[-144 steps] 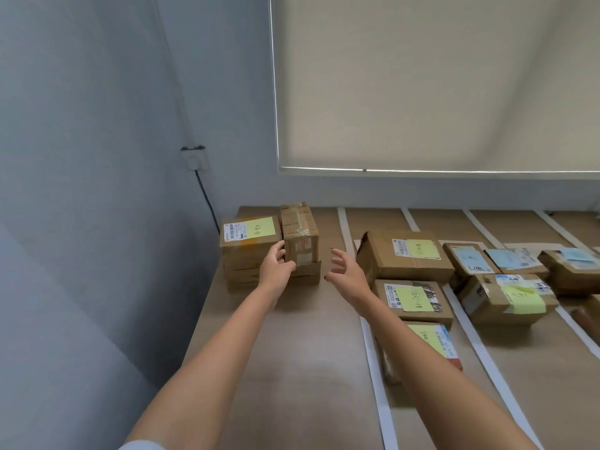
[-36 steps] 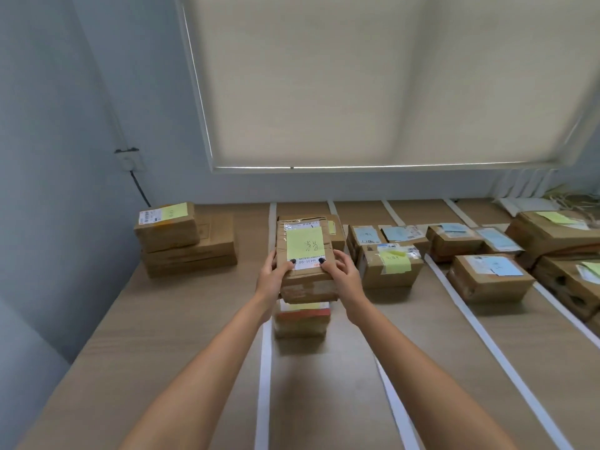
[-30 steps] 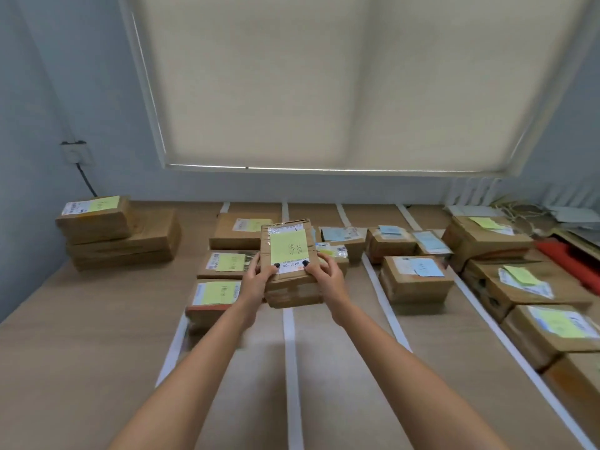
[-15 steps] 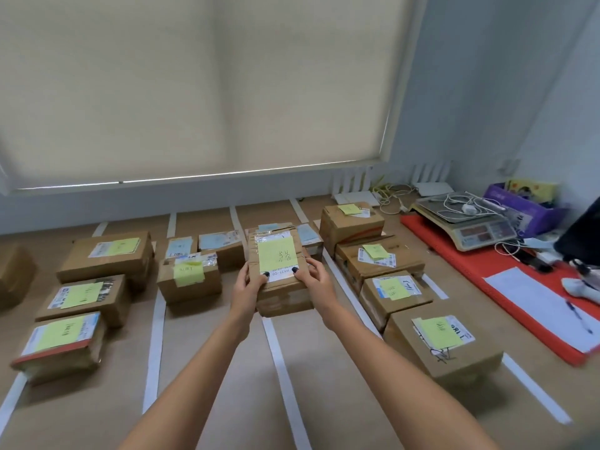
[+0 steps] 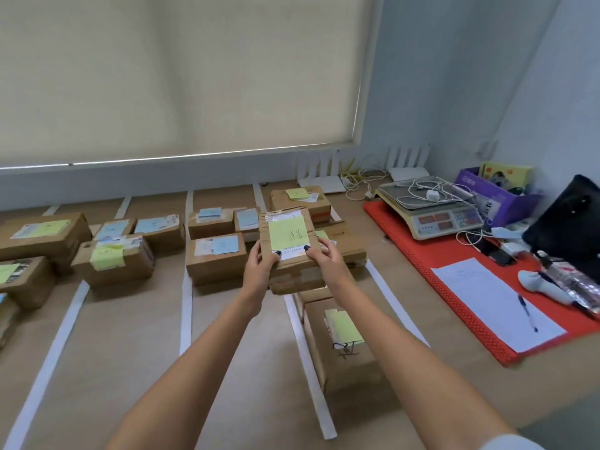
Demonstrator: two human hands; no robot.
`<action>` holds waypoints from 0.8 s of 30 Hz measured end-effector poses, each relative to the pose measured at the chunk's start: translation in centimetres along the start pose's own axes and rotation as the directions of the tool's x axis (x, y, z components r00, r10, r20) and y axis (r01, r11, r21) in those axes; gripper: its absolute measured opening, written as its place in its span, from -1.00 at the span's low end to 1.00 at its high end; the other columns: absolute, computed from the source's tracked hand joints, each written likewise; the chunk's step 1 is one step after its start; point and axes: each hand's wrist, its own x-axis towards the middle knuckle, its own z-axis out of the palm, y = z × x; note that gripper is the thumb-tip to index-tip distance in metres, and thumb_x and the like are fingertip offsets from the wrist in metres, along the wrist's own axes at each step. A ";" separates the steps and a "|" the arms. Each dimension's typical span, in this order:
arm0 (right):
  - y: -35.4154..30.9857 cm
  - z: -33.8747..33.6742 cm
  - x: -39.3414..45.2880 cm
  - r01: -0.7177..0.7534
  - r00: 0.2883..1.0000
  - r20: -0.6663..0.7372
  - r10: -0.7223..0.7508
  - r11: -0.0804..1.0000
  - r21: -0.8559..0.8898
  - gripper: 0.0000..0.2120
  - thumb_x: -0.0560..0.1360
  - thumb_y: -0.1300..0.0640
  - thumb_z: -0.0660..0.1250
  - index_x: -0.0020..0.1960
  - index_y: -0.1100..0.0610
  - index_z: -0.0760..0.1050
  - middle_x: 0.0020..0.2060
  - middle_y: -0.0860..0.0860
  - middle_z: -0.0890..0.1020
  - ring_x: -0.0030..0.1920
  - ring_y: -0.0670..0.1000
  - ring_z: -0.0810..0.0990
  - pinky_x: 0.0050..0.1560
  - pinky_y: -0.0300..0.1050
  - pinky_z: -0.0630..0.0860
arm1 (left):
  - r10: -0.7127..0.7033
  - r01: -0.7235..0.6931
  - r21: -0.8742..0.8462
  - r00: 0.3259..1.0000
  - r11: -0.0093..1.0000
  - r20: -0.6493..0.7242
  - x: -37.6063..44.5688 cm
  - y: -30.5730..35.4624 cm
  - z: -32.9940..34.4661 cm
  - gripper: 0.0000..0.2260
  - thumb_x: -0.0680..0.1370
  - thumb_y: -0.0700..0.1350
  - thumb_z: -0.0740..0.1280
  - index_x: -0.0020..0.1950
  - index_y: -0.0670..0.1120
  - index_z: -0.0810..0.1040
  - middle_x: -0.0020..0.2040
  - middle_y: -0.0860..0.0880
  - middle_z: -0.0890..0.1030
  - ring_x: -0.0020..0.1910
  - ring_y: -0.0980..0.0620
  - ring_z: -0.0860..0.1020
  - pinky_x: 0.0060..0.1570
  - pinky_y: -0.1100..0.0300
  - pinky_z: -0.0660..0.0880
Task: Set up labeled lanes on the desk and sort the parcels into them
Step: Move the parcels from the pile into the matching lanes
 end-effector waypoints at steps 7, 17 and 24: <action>-0.6 -13.1 1.4 -0.015 0.999 0.042 0.016 1.000 -0.028 -0.54 0.49 0.07 0.29 0.36 0.04 0.32 0.12 0.02 0.56 0.03 0.04 0.57 -0.06 -0.06 0.54 | -0.008 0.007 -0.017 0.999 1.000 -0.053 -2.0 -1.6 13.1 -0.50 0.56 -0.09 0.25 0.47 0.06 0.19 0.27 -0.09 0.48 0.08 -0.06 0.54 -0.15 0.10 0.54; 0.2 -19.1 -3.3 -0.063 0.991 0.121 0.060 0.998 0.016 -0.52 0.47 0.06 0.32 0.35 0.01 0.29 0.19 0.05 0.52 0.14 0.10 0.55 0.07 0.06 0.54 | -0.020 0.022 0.013 0.995 1.000 -0.093 -7.8 -2.4 17.6 -0.56 0.53 -0.12 0.26 0.35 0.17 0.25 0.17 -0.03 0.51 0.04 -0.04 0.55 -0.13 0.09 0.55; 4.2 -20.3 -9.8 -0.136 0.980 0.149 0.129 0.990 0.036 -0.54 0.49 0.14 0.33 0.34 0.06 0.29 0.09 0.02 0.56 -0.02 -0.05 0.60 -0.33 -0.29 0.52 | -0.101 0.101 -0.010 0.991 0.995 -0.089 -14.8 -6.5 16.8 -0.40 0.49 -0.25 0.27 0.44 0.11 0.14 0.30 -0.07 0.43 0.09 -0.04 0.54 -0.26 0.21 0.54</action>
